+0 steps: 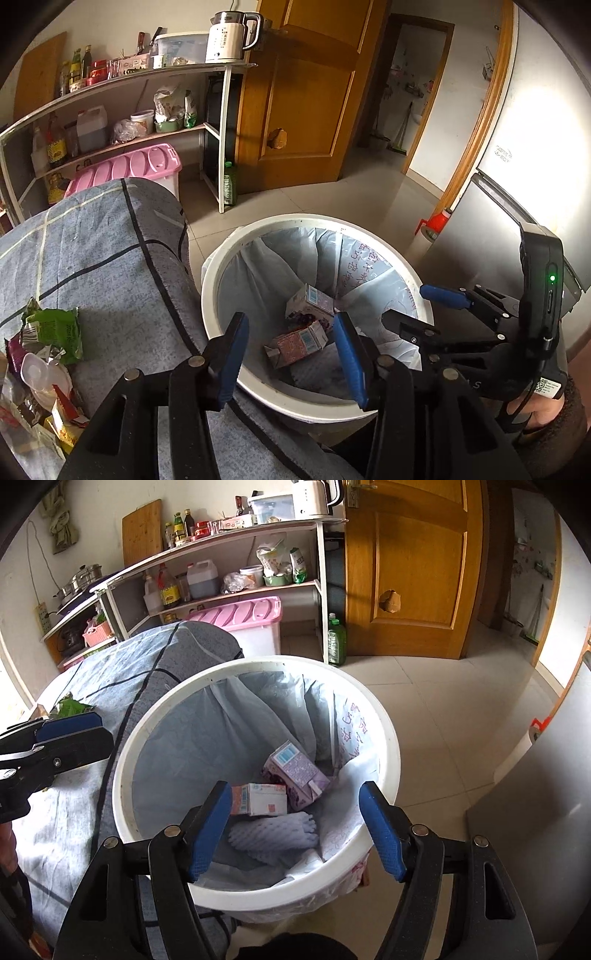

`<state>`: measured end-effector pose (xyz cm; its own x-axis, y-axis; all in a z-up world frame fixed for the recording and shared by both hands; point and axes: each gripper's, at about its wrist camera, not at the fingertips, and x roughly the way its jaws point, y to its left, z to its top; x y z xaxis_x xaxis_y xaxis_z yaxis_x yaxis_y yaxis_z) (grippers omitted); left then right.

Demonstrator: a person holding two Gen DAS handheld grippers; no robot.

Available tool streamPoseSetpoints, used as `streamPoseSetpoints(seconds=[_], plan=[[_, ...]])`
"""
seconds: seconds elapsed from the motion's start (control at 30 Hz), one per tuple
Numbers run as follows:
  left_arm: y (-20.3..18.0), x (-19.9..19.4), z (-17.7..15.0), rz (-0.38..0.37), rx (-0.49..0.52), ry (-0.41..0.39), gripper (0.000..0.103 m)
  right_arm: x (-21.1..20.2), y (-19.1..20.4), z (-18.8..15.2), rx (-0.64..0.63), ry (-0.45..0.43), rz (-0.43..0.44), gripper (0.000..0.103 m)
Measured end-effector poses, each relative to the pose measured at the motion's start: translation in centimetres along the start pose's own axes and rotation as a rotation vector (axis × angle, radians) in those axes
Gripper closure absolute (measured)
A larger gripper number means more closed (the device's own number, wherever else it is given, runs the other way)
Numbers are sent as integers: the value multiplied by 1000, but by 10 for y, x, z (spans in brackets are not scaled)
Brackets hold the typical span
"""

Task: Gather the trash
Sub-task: 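Carry both cartons over the bin and open both tools to drop them, then return both tools to the bed toward the cloth bag and wrappers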

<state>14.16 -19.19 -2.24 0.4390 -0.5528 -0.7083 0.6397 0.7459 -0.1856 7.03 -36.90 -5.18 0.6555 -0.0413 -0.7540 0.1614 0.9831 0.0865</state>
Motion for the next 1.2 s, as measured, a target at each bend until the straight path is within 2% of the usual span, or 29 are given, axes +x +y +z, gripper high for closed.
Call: streamPoseSetpoints(seconds=[0.3, 0.53, 0.7, 0.9, 1.03, 1.2], plan=[[21, -43, -13, 41, -45, -63, 55, -24, 28, 0, -2, -64, 61, 32], [51, -76, -31, 132, -99, -106, 55, -35, 61, 1, -30, -91, 127, 32], [75, -99, -46, 192, -139, -127, 49, -35, 89, 1, -70, -91, 169, 32], [103, -129, -66, 254, -185, -152, 49, -28, 120, 3, -112, -81, 221, 32], [131, -140, -82, 315, -239, -135, 49, -21, 141, 3, -151, -69, 248, 32], [161, -151, -99, 355, -303, -131, 49, -10, 166, 5, -173, -46, 298, 32]])
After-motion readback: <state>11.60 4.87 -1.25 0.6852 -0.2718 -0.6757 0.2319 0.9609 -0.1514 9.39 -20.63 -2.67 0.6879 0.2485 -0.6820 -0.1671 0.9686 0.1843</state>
